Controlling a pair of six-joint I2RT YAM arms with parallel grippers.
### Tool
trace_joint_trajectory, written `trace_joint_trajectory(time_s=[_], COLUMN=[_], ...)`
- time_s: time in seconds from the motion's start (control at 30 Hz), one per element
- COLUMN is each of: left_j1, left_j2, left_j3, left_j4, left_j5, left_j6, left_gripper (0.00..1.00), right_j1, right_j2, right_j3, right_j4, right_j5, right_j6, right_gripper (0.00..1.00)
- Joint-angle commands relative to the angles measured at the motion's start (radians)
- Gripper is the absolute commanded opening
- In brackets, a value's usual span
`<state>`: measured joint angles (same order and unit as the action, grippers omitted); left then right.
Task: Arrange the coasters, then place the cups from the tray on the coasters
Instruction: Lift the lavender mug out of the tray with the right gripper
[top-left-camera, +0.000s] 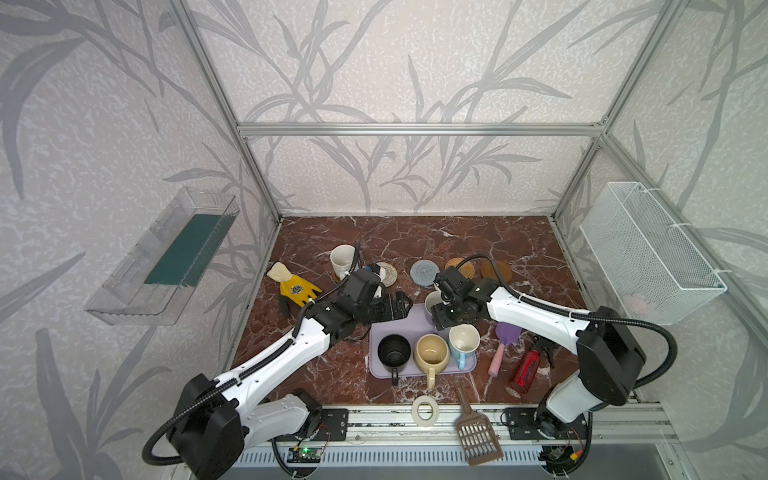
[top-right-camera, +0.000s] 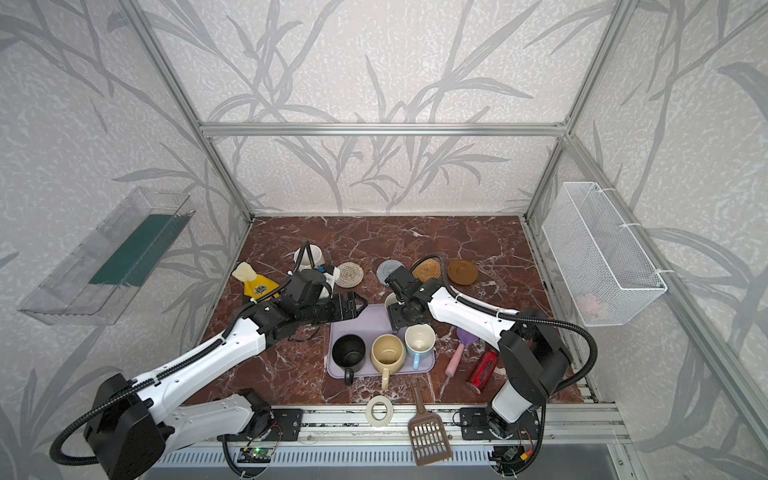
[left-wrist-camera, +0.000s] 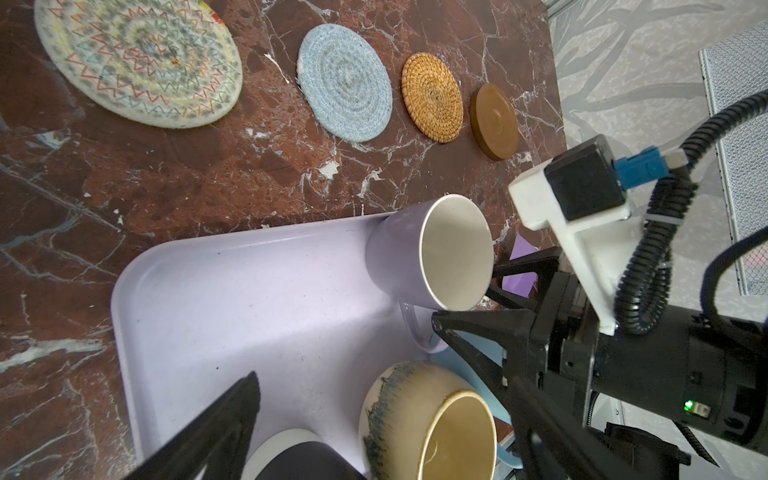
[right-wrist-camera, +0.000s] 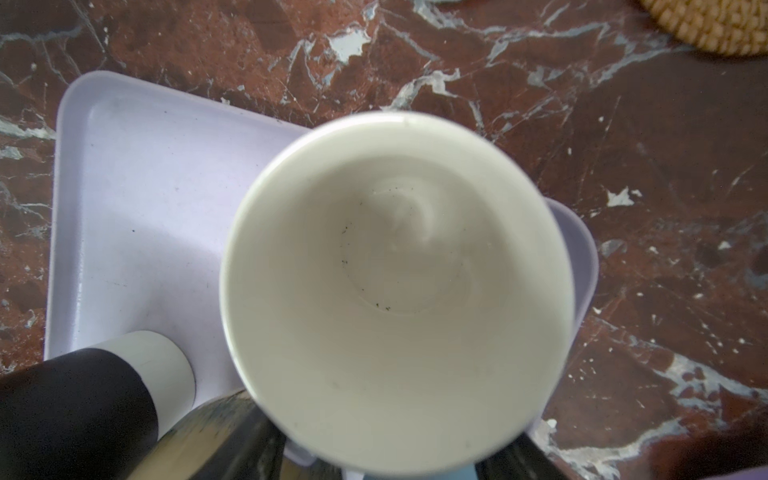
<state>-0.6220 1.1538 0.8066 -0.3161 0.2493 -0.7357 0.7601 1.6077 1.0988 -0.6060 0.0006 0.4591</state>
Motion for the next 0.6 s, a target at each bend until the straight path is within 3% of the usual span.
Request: trace_joint_trajectory(time_s=[0.0, 0.1, 0.43, 0.57], left_j1=[-0.002, -0.002, -0.001, -0.002], left_j2=[-0.002, -0.001, -0.014, -0.022], left_j3=[-0.012, -0.005, -0.028, -0.037], left_j4=[0.023, 0.020, 0.052, 0.050], left_j5=[-0.020, -0.017, -0.023, -0.030], left_j6=[-0.010, -0.008, -0.015, -0.011], left_gripper=[0.95, 0.95, 0.95, 0.95], right_j1=[0.001, 0.001, -0.002, -0.004], right_j2=[0.024, 0.034, 0.082, 0.077], right_j3=[0.021, 0.027, 0.061, 0.071], right_j4=[0.023, 0.032, 0.048, -0.012], right_j5=[0.026, 0.025, -0.020, 0.021], right_j6=[-0.005, -0.003, -0.063, -0.068], right_gripper=[0.67, 0.71, 0.68, 0.70])
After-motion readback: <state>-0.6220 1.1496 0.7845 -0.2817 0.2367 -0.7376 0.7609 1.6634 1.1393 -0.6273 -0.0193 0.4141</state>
